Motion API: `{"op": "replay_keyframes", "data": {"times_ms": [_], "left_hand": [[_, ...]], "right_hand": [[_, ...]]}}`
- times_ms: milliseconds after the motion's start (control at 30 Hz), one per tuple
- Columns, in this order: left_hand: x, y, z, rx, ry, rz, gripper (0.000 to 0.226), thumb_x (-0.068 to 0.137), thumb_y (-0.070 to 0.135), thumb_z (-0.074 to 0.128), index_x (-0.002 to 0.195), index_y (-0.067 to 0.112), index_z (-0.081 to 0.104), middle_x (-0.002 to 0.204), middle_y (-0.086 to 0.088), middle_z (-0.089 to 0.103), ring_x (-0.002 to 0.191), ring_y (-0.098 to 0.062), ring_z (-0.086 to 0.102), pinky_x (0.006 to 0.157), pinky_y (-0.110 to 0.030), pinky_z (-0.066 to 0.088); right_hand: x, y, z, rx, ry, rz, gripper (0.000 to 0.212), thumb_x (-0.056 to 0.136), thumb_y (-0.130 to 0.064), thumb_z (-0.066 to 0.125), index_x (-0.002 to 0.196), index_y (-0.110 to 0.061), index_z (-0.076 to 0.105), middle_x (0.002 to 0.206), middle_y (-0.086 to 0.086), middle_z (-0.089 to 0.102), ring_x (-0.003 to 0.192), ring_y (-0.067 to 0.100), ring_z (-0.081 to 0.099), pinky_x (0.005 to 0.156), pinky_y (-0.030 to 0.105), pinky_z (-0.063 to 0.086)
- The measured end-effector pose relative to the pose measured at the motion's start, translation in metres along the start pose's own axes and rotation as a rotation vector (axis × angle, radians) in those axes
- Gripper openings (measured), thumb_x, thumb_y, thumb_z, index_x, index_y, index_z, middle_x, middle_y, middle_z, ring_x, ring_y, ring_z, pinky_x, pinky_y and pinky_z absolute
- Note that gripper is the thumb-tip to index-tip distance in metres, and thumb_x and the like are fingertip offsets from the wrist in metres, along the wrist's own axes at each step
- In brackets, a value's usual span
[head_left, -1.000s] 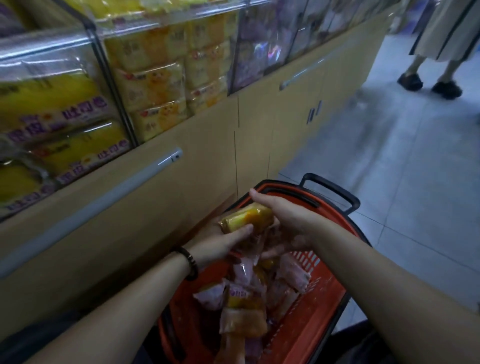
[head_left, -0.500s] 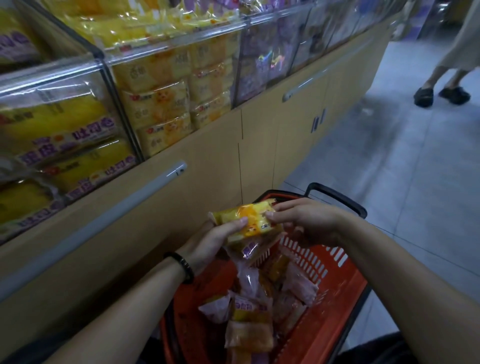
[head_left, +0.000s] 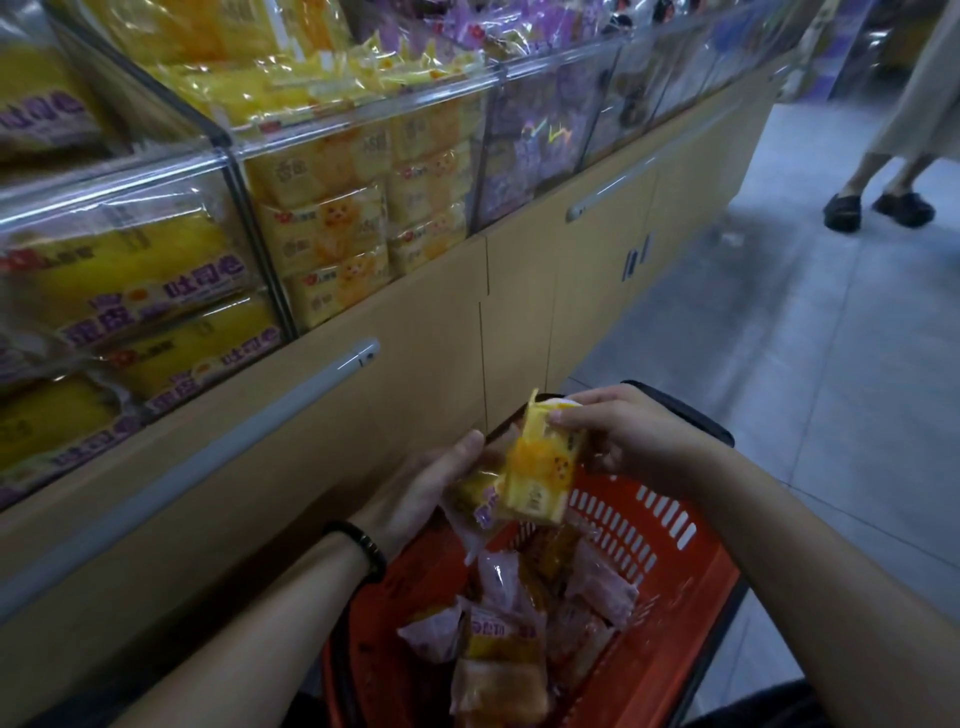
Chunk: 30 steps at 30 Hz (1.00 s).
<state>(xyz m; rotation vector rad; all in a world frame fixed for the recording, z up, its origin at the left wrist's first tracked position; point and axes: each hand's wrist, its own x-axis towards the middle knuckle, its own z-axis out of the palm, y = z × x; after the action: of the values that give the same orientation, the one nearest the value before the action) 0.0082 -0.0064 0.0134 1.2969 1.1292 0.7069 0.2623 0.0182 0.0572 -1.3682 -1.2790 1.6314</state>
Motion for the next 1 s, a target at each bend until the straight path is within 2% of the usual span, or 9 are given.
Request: {"op": "replay_keyframes", "data": {"times_ms": [33, 167, 333, 400, 500, 633, 733, 800, 1000], "left_hand": [[0.0, 0.0, 0.002, -0.007, 0.007, 0.02, 0.076, 0.076, 0.089, 0.059, 0.114, 0.027, 0.08, 0.118, -0.002, 0.078, 0.115, -0.027, 0.071, 0.111, -0.057, 0.046], [-0.001, 0.002, 0.015, 0.041, -0.011, 0.09, 0.06, 0.083, 0.066, 0.073, 0.116, 0.017, 0.077, 0.119, -0.005, 0.077, 0.115, -0.027, 0.072, 0.108, -0.052, 0.052], [0.0, 0.0, 0.016, 0.018, -0.05, 0.048, 0.04, 0.093, 0.035, 0.068, 0.119, 0.006, 0.074, 0.112, -0.005, 0.08, 0.103, -0.018, 0.076, 0.086, -0.023, 0.058], [-0.002, 0.0, 0.018, 0.02, -0.011, 0.058, 0.033, 0.097, 0.029, 0.064, 0.116, 0.004, 0.075, 0.101, -0.003, 0.081, 0.083, -0.008, 0.077, 0.071, -0.014, 0.054], [0.0, -0.002, 0.014, -0.023, 0.076, 0.038, 0.044, 0.09, 0.044, 0.068, 0.113, 0.007, 0.077, 0.102, -0.004, 0.081, 0.087, -0.014, 0.076, 0.074, -0.019, 0.056], [0.0, -0.002, 0.009, 0.009, 0.095, 0.044, 0.056, 0.084, 0.07, 0.07, 0.114, 0.023, 0.079, 0.112, 0.001, 0.08, 0.109, -0.02, 0.075, 0.101, -0.042, 0.056], [-0.003, 0.007, 0.01, -0.097, 0.135, 0.02, 0.042, 0.096, 0.056, 0.065, 0.111, 0.019, 0.079, 0.103, 0.002, 0.081, 0.102, -0.017, 0.077, 0.087, -0.028, 0.059], [-0.003, 0.01, 0.006, -0.001, 0.177, 0.061, 0.046, 0.09, 0.065, 0.066, 0.099, 0.023, 0.082, 0.097, 0.004, 0.081, 0.094, -0.013, 0.077, 0.08, -0.025, 0.055], [-0.007, 0.023, -0.004, 0.052, 0.153, 0.056, 0.037, 0.092, 0.049, 0.064, 0.104, 0.017, 0.08, 0.096, 0.005, 0.082, 0.086, -0.007, 0.077, 0.067, -0.012, 0.052]], "right_hand": [[0.0, 0.001, 0.003, -0.033, -0.007, -0.023, 0.024, 0.093, -0.023, 0.076, 0.108, -0.004, 0.077, 0.105, 0.02, 0.078, 0.101, 0.034, 0.076, 0.09, 0.045, 0.059], [-0.003, 0.0, 0.018, -0.086, -0.079, -0.11, 0.036, 0.089, -0.041, 0.078, 0.096, -0.005, 0.08, 0.086, 0.01, 0.077, 0.077, 0.021, 0.073, 0.069, 0.032, 0.058], [0.002, 0.006, 0.029, -0.136, -0.082, -0.138, 0.046, 0.089, -0.053, 0.077, 0.105, -0.009, 0.079, 0.096, 0.016, 0.077, 0.085, 0.022, 0.072, 0.082, 0.052, 0.059], [-0.001, 0.0, 0.024, -0.203, -0.072, -0.142, 0.038, 0.088, -0.049, 0.078, 0.11, -0.017, 0.077, 0.093, 0.002, 0.077, 0.076, 0.01, 0.07, 0.069, 0.038, 0.056], [-0.005, -0.002, 0.013, -0.419, -0.087, -0.118, 0.035, 0.082, -0.038, 0.087, 0.109, -0.022, 0.073, 0.1, 0.002, 0.076, 0.082, 0.012, 0.073, 0.072, 0.028, 0.058], [-0.007, 0.003, 0.012, -0.47, -0.128, -0.121, 0.025, 0.086, -0.029, 0.084, 0.107, -0.023, 0.072, 0.098, 0.001, 0.075, 0.088, 0.016, 0.074, 0.078, 0.04, 0.062], [-0.007, -0.001, 0.01, -0.441, -0.149, -0.152, 0.019, 0.088, -0.025, 0.082, 0.106, -0.022, 0.075, 0.098, -0.002, 0.077, 0.089, 0.015, 0.074, 0.075, 0.034, 0.06], [-0.008, -0.001, 0.009, -0.39, -0.149, -0.158, 0.018, 0.089, -0.023, 0.081, 0.106, -0.02, 0.078, 0.101, 0.0, 0.078, 0.093, 0.016, 0.074, 0.075, 0.027, 0.059], [-0.005, -0.001, 0.002, -0.176, 0.048, -0.209, 0.025, 0.087, -0.025, 0.083, 0.111, -0.021, 0.079, 0.105, 0.003, 0.079, 0.097, 0.024, 0.077, 0.086, 0.044, 0.064]]}}
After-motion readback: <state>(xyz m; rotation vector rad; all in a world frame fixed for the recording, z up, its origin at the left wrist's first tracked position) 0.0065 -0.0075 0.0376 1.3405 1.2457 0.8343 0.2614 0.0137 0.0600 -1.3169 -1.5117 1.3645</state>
